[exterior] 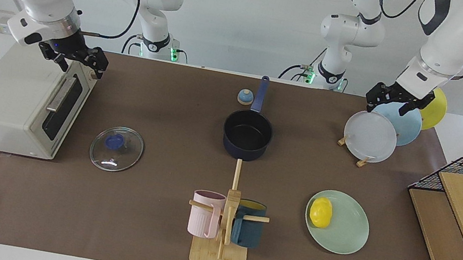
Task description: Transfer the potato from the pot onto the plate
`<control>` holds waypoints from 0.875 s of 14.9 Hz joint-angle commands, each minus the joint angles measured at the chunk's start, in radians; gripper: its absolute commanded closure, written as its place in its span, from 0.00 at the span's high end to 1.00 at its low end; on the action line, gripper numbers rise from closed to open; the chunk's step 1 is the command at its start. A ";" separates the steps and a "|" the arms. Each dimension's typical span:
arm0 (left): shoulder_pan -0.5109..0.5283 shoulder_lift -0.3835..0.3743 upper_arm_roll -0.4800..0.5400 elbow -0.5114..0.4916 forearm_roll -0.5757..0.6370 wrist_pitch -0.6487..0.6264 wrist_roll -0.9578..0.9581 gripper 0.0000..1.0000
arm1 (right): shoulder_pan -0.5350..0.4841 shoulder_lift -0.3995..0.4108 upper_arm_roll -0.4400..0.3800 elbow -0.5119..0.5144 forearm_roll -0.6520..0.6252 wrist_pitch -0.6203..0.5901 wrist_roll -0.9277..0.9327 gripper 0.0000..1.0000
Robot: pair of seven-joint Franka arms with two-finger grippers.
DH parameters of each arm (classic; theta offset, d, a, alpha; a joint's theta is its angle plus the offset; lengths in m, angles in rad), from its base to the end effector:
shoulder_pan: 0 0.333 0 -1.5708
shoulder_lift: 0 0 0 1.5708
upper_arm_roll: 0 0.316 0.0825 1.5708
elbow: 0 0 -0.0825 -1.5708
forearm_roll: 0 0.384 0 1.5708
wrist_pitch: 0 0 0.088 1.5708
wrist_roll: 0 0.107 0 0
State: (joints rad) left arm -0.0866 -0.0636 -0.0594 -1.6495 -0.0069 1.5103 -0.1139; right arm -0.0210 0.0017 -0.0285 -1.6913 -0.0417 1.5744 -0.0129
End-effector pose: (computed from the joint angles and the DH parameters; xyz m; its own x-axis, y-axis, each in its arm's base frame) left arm 0.5213 -0.0785 0.6169 0.9966 -0.0317 -0.0755 -0.0322 -0.9995 -0.0055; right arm 0.5481 -0.0316 0.5674 0.9923 -0.0361 -0.1188 -0.0316 -0.9987 0.0399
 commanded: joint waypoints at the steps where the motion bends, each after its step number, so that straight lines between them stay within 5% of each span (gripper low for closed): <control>1: 0.004 0.044 0.000 0.103 -0.015 -0.047 0.014 1.00 | -0.013 0.000 0.006 0.007 0.023 -0.007 0.010 1.00; 13: 0.038 0.037 -0.014 0.066 -0.002 -0.027 0.103 1.00 | -0.013 0.000 0.006 0.007 0.023 -0.008 0.010 1.00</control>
State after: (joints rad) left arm -0.0669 -0.0246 -0.0652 -1.5845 -0.0120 1.4975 -0.0318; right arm -0.0210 0.0017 -0.0285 -1.6913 -0.0417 1.5744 -0.0129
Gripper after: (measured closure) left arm 0.000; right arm 0.000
